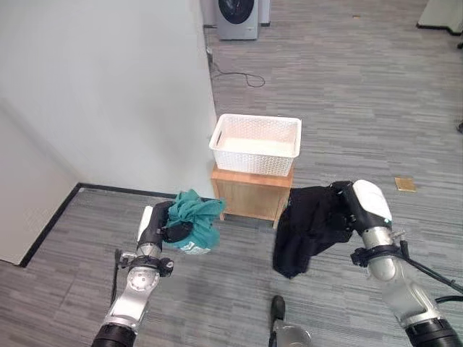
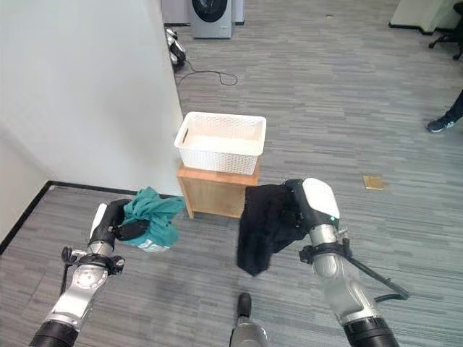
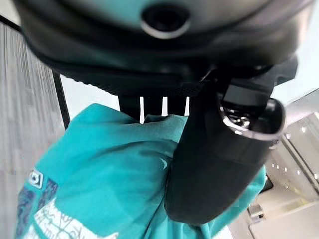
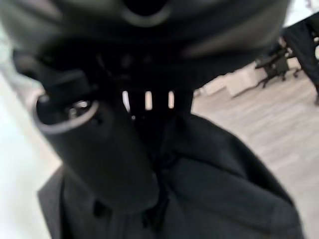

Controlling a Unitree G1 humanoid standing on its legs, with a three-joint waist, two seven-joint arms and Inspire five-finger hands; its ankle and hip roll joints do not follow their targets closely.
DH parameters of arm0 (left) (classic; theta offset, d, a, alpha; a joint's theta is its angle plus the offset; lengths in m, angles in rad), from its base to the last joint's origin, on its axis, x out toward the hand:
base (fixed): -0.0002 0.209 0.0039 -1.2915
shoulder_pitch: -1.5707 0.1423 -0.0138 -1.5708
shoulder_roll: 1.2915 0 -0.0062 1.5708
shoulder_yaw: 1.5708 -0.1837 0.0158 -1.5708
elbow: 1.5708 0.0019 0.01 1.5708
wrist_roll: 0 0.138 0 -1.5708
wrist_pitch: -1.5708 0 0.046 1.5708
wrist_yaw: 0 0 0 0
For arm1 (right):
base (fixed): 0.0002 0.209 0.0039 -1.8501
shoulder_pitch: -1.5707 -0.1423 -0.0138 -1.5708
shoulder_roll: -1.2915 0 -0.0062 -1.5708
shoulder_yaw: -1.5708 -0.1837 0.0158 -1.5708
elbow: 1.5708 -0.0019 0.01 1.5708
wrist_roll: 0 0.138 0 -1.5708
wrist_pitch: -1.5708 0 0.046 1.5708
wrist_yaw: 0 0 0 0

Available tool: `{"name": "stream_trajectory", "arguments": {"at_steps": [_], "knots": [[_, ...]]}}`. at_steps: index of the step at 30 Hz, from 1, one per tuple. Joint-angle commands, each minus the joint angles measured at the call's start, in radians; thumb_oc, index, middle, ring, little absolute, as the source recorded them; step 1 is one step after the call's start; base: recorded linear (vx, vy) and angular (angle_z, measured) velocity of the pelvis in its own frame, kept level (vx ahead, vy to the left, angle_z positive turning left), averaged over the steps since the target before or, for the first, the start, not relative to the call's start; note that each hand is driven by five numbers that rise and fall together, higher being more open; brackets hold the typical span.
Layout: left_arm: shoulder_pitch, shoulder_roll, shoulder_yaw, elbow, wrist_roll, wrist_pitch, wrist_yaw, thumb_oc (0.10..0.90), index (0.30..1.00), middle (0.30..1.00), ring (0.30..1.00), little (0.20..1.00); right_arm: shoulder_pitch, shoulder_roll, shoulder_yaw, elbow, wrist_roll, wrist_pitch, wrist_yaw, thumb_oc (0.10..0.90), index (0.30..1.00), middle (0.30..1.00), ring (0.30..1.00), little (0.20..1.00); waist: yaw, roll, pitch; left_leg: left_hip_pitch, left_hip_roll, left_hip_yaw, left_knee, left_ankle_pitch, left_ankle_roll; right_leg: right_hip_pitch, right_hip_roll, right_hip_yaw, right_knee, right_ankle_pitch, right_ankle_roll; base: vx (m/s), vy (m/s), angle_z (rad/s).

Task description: Pick up bed clothes into laundry basket.

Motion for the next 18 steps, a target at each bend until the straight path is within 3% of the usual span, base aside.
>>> {"name": "stream_trajectory", "arguments": {"at_steps": [1, 2, 4, 5, 6, 7, 8, 10, 13, 18], "knots": [[-0.086, 0.112, 0.021, -0.154, -0.011, -0.136, 0.065, 0.400, 0.300, 0.300, 0.300, 0.300, -0.222, -0.062, -0.068, -0.233, -0.028, -0.106, -0.132, 0.400, 0.300, 0.300, 0.300, 0.300, 0.008, -0.039, -0.068, -0.034, -0.007, 0.031, 0.091, 0.082, 0.041, 0.040, -0.034, 0.036, -0.018, -0.222, 0.059, 0.36, -0.232, -0.52], [-0.083, 0.109, 0.016, -0.170, -0.022, -0.139, 0.073, 0.400, 0.300, 0.300, 0.300, 0.300, -0.271, -0.097, -0.057, -0.257, -0.020, -0.108, -0.134, 0.400, 0.300, 0.300, 0.300, 0.300, 0.022, -0.057, -0.054, -0.104, -0.012, 0.069, 0.089, 0.036, 0.054, 0.079, -0.038, 0.052, -0.018, -0.243, 0.056, 0.48, -0.251, -0.42], [-0.077, 0.101, 0.018, -0.177, -0.023, -0.144, 0.075, 0.400, 0.300, 0.300, 0.300, 0.300, -0.301, -0.113, -0.050, -0.271, -0.018, -0.112, -0.138, 0.400, 0.300, 0.300, 0.300, 0.300, 0.031, -0.060, -0.049, -0.140, -0.024, 0.092, 0.064, 0.023, 0.060, 0.090, -0.043, 0.066, -0.018, -0.249, 0.061, 0.26, -0.084, -0.24], [-0.065, 0.091, 0.013, -0.190, -0.022, -0.148, 0.077, 0.400, 0.300, 0.300, 0.300, 0.300, -0.322, -0.126, -0.045, -0.279, -0.015, -0.122, -0.150, 0.400, 0.300, 0.300, 0.300, 0.300, 0.038, -0.054, -0.047, -0.150, -0.031, 0.114, -0.035, 0.006, 0.072, 0.102, -0.037, 0.071, -0.018, -0.258, 0.067, 0.28, 0.030, -0.46], [-0.045, 0.075, 0.006, -0.196, -0.020, -0.152, 0.078, 0.400, 0.300, 0.300, 0.300, 0.300, -0.346, -0.157, -0.043, -0.288, -0.013, -0.133, -0.163, 0.400, 0.300, 0.300, 0.300, 0.300, 0.045, -0.041, -0.047, -0.152, -0.051, 0.148, -0.216, -0.007, 0.078, 0.126, -0.029, 0.071, -0.018, -0.276, 0.079, 0.28, 0.027, -0.61], [-0.045, 0.074, 0.007, -0.196, -0.019, -0.151, 0.078, 0.400, 0.300, 0.300, 0.300, 0.300, -0.347, -0.158, -0.042, -0.288, -0.013, -0.133, -0.163, 0.400, 0.300, 0.300, 0.300, 0.300, 0.046, -0.044, -0.048, -0.148, -0.057, 0.152, -0.230, 0.003, 0.081, 0.123, -0.034, 0.073, -0.018, -0.273, 0.080, 0.32, 0.026, -0.27], [-0.019, 0.067, 0.006, -0.198, -0.020, -0.152, 0.083, 0.400, 0.300, 0.300, 0.300, 0.300, -0.370, -0.195, -0.043, -0.284, -0.011, -0.134, -0.169, 0.400, 0.300, 0.300, 0.300, 0.300, 0.061, -0.038, -0.044, -0.164, -0.080, 0.152, -0.351, 0.036, 0.077, 0.156, -0.026, 0.072, -0.018, -0.293, 0.081, 0.21, 0.002, -0.07], [0.005, 0.063, 0.011, -0.198, -0.036, -0.153, 0.086, 0.400, 0.300, 0.300, 0.300, 0.300, -0.394, -0.230, -0.041, -0.269, -0.010, -0.131, -0.172, 0.400, 0.300, 0.300, 0.300, 0.300, 0.075, -0.028, -0.050, -0.155, -0.087, 0.126, -0.427, 0.061, 0.073, 0.174, -0.013, 0.069, -0.018, -0.302, 0.081, 0.27, 0.018, -0.05], [0.058, 0.047, 0.021, -0.190, -0.044, -0.146, 0.080, 0.400, 0.300, 0.300, 0.300, 0.300, -0.398, -0.288, -0.066, -0.236, 0.007, -0.126, -0.176, 0.400, 0.300, 0.300, 0.300, 0.300, 0.073, -0.017, -0.075, -0.061, -0.091, 0.118, -0.558, 0.078, 0.074, 0.218, 0.011, 0.059, -0.018, -0.317, 0.077, 0.24, 0.022, -0.24], [0.112, 0.045, 0.024, -0.161, -0.065, -0.144, 0.075, 0.400, 0.300, 0.300, 0.300, 0.300, -0.485, -0.371, -0.039, -0.113, 0.064, -0.103, -0.203, 0.400, 0.300, 0.300, 0.300, 0.300, 0.096, -0.044, -0.106, 0.007, -0.086, 0.125, -0.630, 0.106, 0.064, 0.239, 0.011, 0.040, -0.018, -0.323, 0.083, 0.14, -0.022, 0.22]]}}
